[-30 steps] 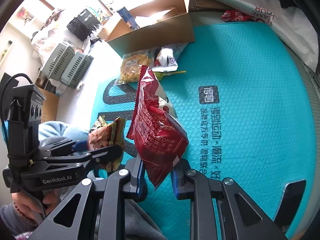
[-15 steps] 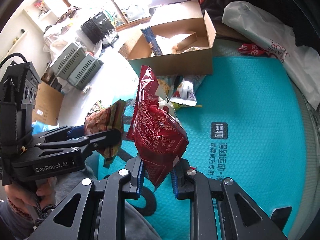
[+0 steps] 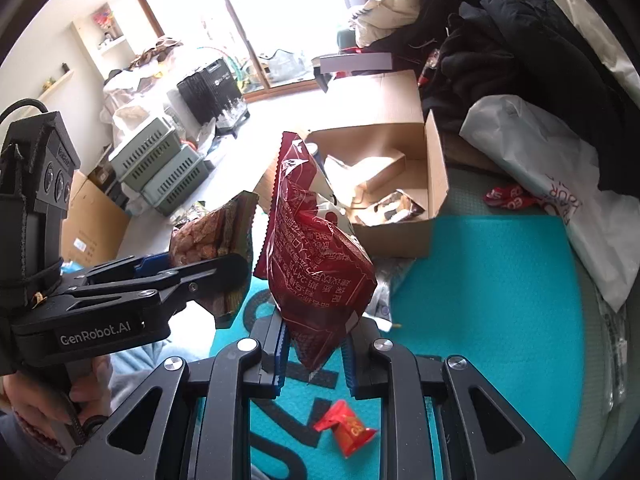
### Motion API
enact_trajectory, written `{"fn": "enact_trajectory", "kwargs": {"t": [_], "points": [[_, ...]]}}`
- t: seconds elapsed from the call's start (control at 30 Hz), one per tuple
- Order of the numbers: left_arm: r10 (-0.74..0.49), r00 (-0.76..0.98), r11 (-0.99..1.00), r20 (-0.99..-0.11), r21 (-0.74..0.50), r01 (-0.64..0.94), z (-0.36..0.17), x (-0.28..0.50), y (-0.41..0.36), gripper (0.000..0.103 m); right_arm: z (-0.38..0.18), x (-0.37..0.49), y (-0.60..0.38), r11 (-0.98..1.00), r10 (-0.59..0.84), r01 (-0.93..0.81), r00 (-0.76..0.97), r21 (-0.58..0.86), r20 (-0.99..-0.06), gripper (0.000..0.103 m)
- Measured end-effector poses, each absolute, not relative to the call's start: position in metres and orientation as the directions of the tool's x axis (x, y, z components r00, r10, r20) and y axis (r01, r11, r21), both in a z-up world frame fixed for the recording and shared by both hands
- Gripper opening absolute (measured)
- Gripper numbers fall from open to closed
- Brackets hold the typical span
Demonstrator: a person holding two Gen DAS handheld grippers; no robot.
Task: Organize snacks
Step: 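Lower both bags into the box and open both tools to release them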
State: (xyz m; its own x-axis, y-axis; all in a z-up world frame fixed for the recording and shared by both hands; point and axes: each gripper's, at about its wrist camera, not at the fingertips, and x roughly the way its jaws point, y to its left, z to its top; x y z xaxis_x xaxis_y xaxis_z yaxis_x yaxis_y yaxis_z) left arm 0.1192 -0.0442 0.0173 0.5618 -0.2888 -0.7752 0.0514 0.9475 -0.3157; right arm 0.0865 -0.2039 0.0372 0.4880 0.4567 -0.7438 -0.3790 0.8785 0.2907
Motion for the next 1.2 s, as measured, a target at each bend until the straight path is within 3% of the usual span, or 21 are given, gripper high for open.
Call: {"fn": "enact_trajectory", "kwargs": {"t": [0.47,0.73,0.83,1.2], "points": [[-0.276,0.626,0.955,-0.73,-0.282,0.092,0.05,0.233,-0.052,0.061,0.069,0.182,-0.203,0.896,0.429,-0.364,0.569,0.253,-0.701,0.022],[-0.216,0.654,0.975,-0.725,-0.198,0.102,0.05,0.292,-0.057,0.061,0.086,0.237,-0.2,0.91,0.403,-0.35,0.617,0.223,-0.676,0.022],[-0.142,0.659,0.99,-0.738,-0.111,0.089,0.035,0.311,-0.061,0.061,0.072,0.261,-0.191,0.92,0.365,-0.35,0.607,0.175,-0.706,0.02],[-0.102,0.539,0.994,-0.836,-0.109,0.019,-0.032,0.334,-0.054,0.061,0.015,0.285,-0.177,0.938,0.303,-0.312,0.532,0.15,-0.79,0.02]]}}
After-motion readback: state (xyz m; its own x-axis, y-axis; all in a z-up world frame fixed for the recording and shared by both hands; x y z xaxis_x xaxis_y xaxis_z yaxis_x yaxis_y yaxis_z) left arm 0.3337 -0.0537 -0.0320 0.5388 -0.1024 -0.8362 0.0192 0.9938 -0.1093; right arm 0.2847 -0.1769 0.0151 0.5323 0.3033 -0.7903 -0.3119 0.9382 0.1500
